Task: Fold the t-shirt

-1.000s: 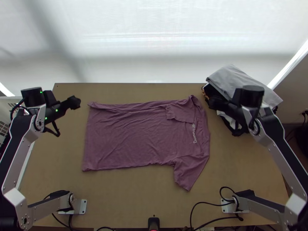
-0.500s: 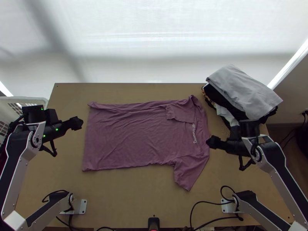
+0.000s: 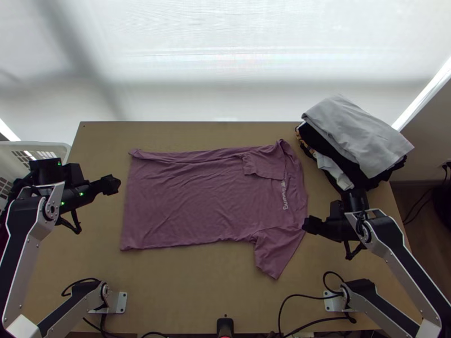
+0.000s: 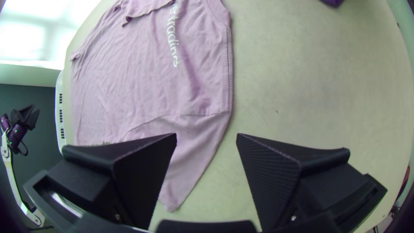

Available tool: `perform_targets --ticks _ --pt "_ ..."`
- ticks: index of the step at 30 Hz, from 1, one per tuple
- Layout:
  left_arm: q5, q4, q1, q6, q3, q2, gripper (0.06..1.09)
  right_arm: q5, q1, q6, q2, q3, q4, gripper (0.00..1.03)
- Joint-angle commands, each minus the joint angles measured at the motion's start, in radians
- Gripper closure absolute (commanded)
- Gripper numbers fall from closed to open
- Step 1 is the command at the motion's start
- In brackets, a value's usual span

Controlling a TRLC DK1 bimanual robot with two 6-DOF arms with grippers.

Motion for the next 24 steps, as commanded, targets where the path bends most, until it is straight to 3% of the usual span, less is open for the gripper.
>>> perform_targets --ticks 1,17,24 --pt "0.011 -0.012 0.006 0.018 -0.014 -0.017 0.11 -0.004 -0.011 -0.019 0.033 -0.037 0.026 0.50" --pt "0.011 -0.087 0.011 0.090 -0.076 -0.021 0.11 -0.006 -0.008 -0.034 0.208 -0.049 0.117 0.51" --pt "0.011 -0.206 0.068 0.302 -0.134 0.002 0.11 -0.015 0.003 -0.031 0.225 -0.052 0.138 0.63"
